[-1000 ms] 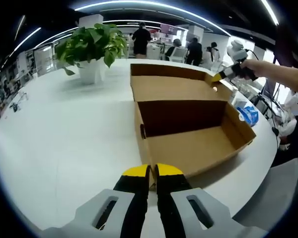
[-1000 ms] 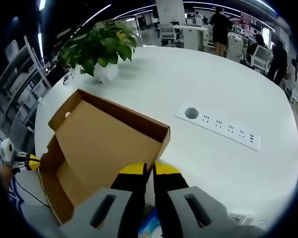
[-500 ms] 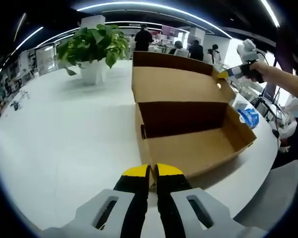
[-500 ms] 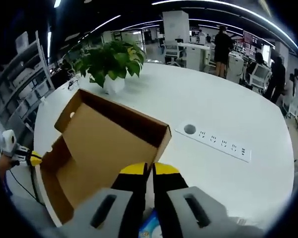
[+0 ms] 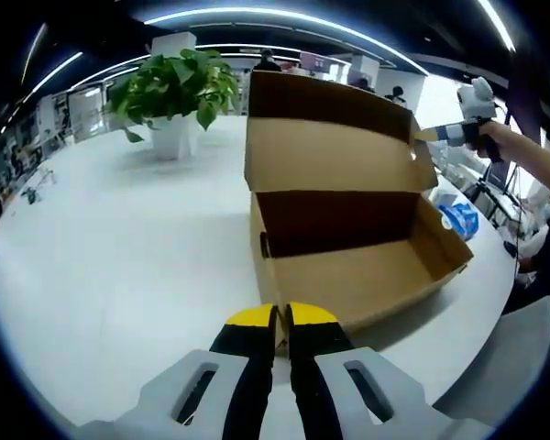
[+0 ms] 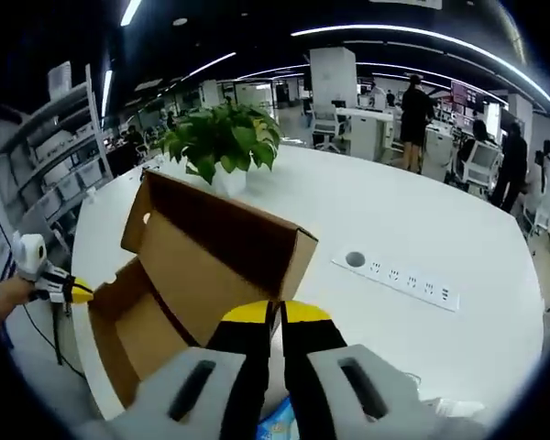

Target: Operate the shoe box by opening the lid, removing the specified soft item, and placing it in the target area until the item is outside and the box remains undamaged.

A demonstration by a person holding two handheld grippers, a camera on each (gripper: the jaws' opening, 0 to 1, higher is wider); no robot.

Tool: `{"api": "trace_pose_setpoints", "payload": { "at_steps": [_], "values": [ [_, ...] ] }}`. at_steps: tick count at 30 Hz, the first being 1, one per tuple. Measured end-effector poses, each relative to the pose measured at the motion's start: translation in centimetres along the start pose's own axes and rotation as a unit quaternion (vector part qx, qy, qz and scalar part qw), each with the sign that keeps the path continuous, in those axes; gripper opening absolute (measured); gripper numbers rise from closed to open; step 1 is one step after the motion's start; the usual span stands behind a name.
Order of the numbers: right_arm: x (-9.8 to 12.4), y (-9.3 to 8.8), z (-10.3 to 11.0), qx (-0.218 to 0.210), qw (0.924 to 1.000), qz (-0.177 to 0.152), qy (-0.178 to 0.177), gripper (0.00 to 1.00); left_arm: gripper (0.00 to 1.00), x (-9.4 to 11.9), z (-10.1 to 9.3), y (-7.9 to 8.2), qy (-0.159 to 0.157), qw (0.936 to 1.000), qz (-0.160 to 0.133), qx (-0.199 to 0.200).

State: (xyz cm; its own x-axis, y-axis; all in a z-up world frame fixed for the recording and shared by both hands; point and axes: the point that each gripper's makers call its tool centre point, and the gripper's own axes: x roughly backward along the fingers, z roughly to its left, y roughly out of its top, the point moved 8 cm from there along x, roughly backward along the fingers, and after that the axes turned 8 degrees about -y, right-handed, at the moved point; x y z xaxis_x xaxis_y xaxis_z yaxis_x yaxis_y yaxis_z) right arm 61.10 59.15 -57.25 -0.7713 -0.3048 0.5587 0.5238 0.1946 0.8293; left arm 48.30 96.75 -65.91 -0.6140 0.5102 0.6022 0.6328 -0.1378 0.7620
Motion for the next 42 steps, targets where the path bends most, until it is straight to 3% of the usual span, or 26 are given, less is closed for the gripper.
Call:
{"api": "trace_pose_setpoints", "payload": {
  "at_steps": [19,42],
  "values": [
    [3.3,-1.8,2.2,0.024,0.998,-0.058,-0.009,0.01,0.02,-0.2,-0.2,-0.2,-0.005,0.9999,-0.009,0.004],
    [6.3,-7.3,5.0,-0.01,0.9962,-0.087,-0.008,0.03,0.02,-0.1,-0.1,-0.4,-0.013,0.9996,-0.022,0.015]
  ]
}}
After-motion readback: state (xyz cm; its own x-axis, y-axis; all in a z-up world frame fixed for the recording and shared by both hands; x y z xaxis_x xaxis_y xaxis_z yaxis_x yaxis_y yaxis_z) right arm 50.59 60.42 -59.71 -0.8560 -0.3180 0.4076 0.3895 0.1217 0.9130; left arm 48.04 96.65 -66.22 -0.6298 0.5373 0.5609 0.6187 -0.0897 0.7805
